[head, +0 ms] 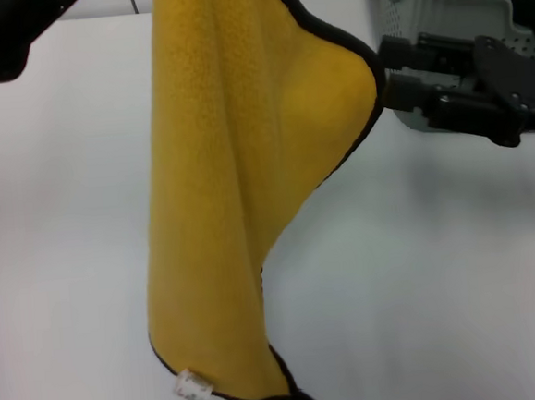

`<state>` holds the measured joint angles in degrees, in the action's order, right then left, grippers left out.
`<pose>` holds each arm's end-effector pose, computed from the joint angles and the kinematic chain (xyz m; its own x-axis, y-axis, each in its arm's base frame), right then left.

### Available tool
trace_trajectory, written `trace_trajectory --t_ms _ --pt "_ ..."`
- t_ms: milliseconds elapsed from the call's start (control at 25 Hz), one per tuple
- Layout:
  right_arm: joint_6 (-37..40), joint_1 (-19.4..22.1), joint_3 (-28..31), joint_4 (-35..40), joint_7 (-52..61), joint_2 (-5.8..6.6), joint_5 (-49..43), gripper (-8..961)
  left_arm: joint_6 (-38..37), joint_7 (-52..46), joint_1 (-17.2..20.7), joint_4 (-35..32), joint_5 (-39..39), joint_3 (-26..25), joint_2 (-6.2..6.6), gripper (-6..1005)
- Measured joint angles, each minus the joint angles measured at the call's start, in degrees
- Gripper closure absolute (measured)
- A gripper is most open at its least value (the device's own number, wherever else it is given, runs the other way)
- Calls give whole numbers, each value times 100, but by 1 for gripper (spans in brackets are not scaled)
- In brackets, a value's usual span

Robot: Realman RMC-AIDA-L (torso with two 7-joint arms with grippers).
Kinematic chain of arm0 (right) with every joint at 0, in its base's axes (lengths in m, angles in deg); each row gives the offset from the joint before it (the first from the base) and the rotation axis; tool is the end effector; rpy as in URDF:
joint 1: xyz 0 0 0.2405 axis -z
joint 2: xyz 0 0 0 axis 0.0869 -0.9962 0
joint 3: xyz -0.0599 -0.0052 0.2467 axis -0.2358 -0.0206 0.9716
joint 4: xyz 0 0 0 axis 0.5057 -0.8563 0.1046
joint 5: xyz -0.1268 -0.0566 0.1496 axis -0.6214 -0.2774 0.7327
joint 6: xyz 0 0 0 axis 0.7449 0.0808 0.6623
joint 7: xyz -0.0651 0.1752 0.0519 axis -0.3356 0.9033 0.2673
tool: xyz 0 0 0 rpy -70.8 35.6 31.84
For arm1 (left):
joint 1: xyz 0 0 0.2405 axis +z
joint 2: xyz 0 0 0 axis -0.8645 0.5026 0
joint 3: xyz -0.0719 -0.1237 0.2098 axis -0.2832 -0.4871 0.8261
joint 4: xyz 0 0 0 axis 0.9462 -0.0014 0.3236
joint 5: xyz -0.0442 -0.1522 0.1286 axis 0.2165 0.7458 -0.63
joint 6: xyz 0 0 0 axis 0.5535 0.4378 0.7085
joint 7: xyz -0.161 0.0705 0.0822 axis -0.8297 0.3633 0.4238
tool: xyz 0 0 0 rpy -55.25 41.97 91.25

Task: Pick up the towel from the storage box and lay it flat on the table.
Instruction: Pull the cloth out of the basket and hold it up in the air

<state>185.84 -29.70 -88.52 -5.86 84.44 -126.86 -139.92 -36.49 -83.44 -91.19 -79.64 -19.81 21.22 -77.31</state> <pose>0.1411 0.3240 -0.0010 0.5069 -0.2162 -0.8345 -0.2193 -0.9685 0.1178 -0.0684 0.2809 0.1095 0.3673 -0.4245 0.8276 -0.3539 -0.8866 -0.2977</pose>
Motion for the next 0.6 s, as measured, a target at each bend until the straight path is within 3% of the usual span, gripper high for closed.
trace_trajectory --t_ms 360,600 --pt "109 -364 -27 -86 25 7 -278 503 0 5 -10 0 20 8 -18 974" --pt "388 -280 -14 -111 209 -47 -297 515 0 7 9 10 29 -36 -38 974"
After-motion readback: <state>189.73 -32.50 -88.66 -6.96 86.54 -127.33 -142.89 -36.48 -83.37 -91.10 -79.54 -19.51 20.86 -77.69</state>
